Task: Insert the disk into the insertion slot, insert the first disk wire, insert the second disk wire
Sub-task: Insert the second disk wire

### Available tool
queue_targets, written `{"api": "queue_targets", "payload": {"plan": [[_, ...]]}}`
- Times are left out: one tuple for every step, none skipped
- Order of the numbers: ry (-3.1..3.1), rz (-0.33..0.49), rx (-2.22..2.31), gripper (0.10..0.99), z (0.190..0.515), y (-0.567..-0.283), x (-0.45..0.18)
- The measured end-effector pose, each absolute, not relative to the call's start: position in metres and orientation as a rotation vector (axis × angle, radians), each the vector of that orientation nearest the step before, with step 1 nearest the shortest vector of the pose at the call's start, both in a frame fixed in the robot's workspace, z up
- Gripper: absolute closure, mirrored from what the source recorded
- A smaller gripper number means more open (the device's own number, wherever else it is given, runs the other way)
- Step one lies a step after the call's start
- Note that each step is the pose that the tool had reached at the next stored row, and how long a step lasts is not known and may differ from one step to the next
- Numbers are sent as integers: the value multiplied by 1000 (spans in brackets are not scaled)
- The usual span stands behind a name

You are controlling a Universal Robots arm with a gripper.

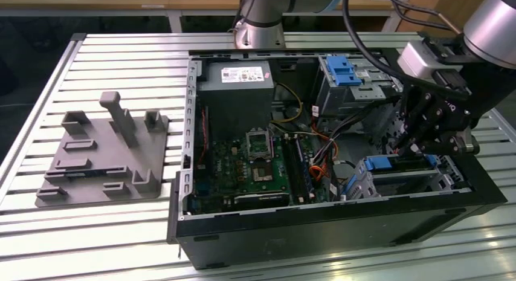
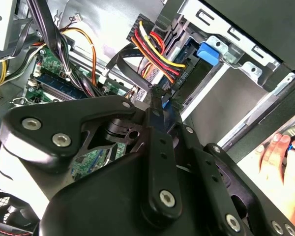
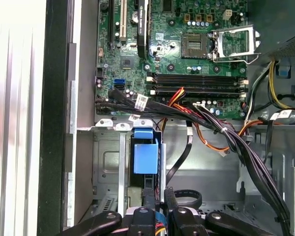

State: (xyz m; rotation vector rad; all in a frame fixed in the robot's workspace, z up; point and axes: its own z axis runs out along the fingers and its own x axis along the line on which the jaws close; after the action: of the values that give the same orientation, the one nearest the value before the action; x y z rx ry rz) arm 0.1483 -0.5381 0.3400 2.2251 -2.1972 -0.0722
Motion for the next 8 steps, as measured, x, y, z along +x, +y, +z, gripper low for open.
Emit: {"api": "queue_targets", "payload": {"plan": [[-2193, -72, 2229, 890, 340, -538, 148], [-2189, -72, 2233, 890, 340, -538, 148], [-2185, -72, 2236, 890, 340, -538, 148], [-2183, -72, 2239, 890, 340, -538, 148], [-2181, -72, 2241, 890, 339, -538, 148], [-2180, -72, 2242, 890, 339, -538, 148], [-2179, -72, 2242, 890, 339, -538, 148], [-2179, -72, 2243, 890, 339, -538, 148]]}}
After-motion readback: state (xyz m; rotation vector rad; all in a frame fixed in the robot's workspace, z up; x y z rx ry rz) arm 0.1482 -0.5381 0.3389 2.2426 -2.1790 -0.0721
